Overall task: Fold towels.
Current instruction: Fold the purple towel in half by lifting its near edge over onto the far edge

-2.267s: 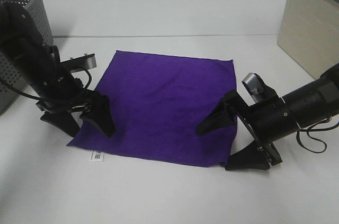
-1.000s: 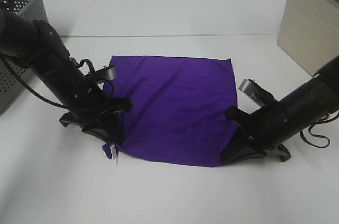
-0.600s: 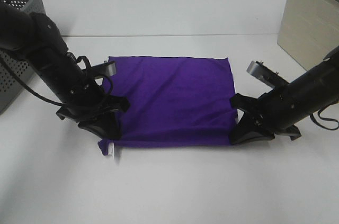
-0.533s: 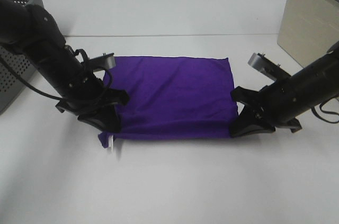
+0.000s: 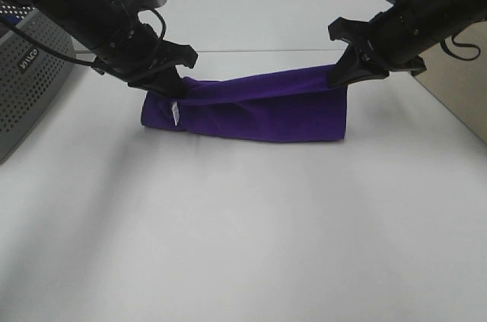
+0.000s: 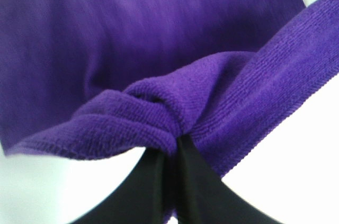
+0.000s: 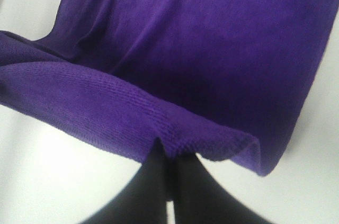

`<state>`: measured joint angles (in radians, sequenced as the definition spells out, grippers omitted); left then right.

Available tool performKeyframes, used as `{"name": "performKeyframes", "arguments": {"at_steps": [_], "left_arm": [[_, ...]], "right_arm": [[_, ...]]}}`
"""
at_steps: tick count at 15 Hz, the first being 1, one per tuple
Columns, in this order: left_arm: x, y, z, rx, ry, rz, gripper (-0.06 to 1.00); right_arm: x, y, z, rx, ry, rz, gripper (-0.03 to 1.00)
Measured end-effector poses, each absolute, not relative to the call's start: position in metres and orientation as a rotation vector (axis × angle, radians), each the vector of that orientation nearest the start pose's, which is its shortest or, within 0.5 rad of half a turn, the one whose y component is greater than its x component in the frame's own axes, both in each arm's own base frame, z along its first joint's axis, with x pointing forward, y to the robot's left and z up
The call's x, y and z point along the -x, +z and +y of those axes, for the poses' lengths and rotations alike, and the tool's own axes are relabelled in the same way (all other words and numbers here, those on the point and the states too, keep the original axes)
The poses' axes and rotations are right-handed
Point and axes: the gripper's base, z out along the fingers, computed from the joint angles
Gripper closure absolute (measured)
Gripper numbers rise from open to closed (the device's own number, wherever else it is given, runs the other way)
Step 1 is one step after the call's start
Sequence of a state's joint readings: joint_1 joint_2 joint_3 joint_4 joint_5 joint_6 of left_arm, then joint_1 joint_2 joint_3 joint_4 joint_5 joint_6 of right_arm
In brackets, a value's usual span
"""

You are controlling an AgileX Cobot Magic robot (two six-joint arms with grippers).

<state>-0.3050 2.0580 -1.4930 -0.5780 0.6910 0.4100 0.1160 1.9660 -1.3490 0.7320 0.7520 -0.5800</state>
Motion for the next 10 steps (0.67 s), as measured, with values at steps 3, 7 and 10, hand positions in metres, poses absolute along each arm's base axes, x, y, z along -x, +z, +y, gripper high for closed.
{"name": "performKeyframes", "arguments": {"at_steps": [3,7,10], "left_arm": [[-0.432,0.183,-0.163,-0.413,-0.517,2.519,0.93],[-0.458,0.16,-0.169,-0.386,-0.488,2.482,0.93],[-0.464,0.145,-0.17,-0.375,-0.476,2.489,0.93]], "right_arm": [[-0.441,0.179,0.093,0.32,0.653,2.618,0.96],[-0.488,0.164,0.095,0.379,0.576,2.563,0.96],[-0.501,0.147,0.094,0.41,0.538,2.568,0.96]]}}
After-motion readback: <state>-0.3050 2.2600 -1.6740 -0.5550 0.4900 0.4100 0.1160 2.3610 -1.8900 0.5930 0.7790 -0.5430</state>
